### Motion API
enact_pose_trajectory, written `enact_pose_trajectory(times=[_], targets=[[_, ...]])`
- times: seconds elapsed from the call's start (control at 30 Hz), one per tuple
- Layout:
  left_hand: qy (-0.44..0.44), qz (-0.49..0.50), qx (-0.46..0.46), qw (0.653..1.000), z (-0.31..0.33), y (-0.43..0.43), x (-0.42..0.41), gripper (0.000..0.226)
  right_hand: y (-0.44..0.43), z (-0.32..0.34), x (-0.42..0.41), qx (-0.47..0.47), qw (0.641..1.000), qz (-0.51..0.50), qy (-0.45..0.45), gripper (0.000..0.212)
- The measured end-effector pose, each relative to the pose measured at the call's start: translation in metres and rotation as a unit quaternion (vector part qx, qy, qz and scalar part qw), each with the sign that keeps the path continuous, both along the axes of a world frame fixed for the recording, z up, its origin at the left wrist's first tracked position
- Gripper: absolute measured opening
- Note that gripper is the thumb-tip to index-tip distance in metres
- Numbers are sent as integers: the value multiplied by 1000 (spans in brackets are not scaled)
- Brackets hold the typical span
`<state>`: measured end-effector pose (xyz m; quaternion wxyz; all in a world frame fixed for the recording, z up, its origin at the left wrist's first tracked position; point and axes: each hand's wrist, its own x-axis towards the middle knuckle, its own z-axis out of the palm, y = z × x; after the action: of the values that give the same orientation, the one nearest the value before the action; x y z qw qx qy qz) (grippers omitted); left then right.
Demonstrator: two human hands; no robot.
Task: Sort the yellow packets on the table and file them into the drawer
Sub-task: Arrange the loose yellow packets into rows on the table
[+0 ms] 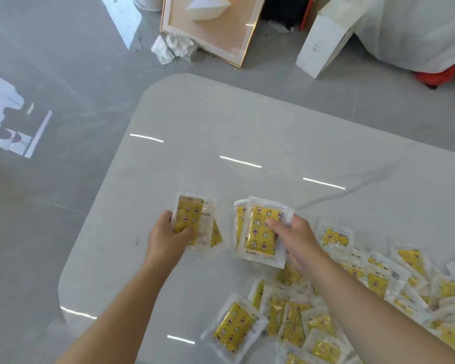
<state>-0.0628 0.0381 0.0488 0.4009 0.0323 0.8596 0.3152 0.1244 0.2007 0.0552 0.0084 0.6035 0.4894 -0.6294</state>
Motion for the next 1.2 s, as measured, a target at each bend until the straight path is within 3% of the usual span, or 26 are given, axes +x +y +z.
enact_pose_trajectory(times=[0.17,0.37,0.5,0.7,0.93,1.2], targets=[[4,-29,41,999,13,43,-55,14,50,-1,-44,12,999,-42,24,11],[-97,-7,144,985,-10,123,-127,26,108,-33,-113,39,993,-109,13,6],[-117,-15,192,974,-32,182,-164,28,147,-49,-154,55,991,-124,9,5],[-3,-75,107,991,-62,234,-195,22,188,-68,-187,104,988,-110,-25,8],[75,-150,76,983,-67,247,-212,17,202,-69,-189,123,987,-91,-54,19],[66,-64,1,996,-69,222,-219,11,220,-59,-164,141,981,-15,-129,25]])
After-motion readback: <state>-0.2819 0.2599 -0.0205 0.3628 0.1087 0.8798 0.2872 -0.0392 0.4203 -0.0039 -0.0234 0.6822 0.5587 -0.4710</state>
